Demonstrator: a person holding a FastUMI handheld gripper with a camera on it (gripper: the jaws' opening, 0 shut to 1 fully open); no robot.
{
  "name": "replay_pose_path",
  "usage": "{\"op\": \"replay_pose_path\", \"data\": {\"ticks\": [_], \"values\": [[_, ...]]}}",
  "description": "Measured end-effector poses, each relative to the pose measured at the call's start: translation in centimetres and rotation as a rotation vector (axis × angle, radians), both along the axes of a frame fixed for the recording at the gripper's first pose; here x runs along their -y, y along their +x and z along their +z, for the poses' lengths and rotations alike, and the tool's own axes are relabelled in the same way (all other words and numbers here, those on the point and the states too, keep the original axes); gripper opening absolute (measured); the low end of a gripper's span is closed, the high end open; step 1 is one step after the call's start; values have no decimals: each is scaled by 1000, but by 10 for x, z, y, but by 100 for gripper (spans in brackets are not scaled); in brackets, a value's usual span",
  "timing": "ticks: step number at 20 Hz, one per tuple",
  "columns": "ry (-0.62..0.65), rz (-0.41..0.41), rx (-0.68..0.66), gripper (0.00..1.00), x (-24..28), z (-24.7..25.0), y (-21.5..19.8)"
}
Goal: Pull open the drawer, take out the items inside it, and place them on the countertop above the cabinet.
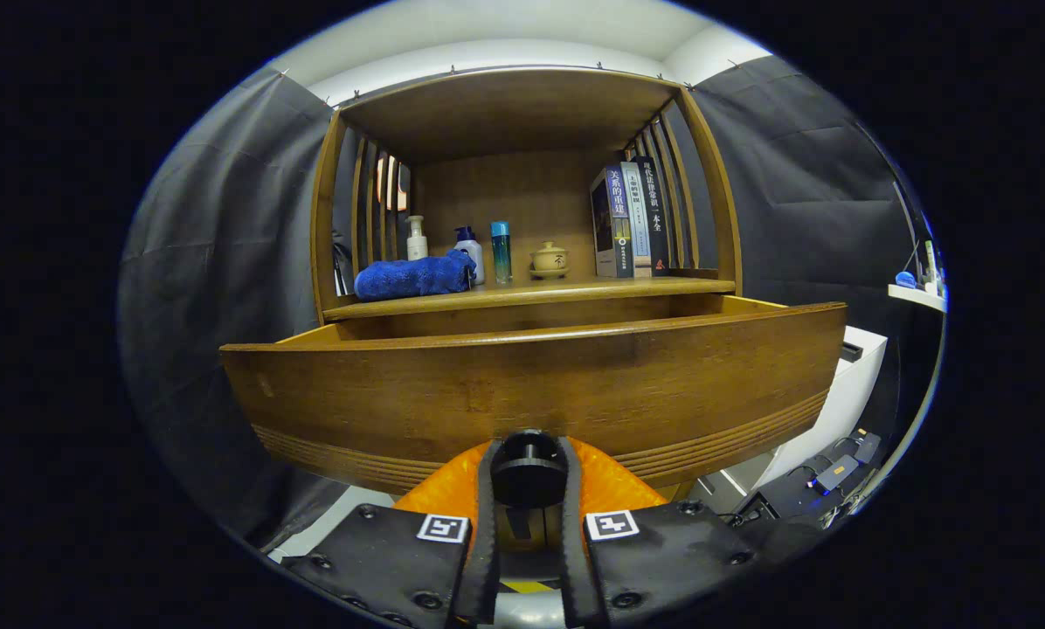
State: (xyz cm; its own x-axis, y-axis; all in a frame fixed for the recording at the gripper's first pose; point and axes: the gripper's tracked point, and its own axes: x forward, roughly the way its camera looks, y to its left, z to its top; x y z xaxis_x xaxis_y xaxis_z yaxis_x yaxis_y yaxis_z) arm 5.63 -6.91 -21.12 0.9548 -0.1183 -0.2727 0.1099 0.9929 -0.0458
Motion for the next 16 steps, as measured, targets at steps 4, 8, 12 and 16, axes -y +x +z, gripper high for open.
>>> {"op": "replay_pose_path", "data": {"ticks": [4,8,12,16], "values": [[13,-1,-23,35,-2,-2,-13],[13,-1,-44,35,-1,-6,-23],[11,-4,-39,35,-2,-7,-23],[-4,-8,-31,39,0,-9,-25]]}}
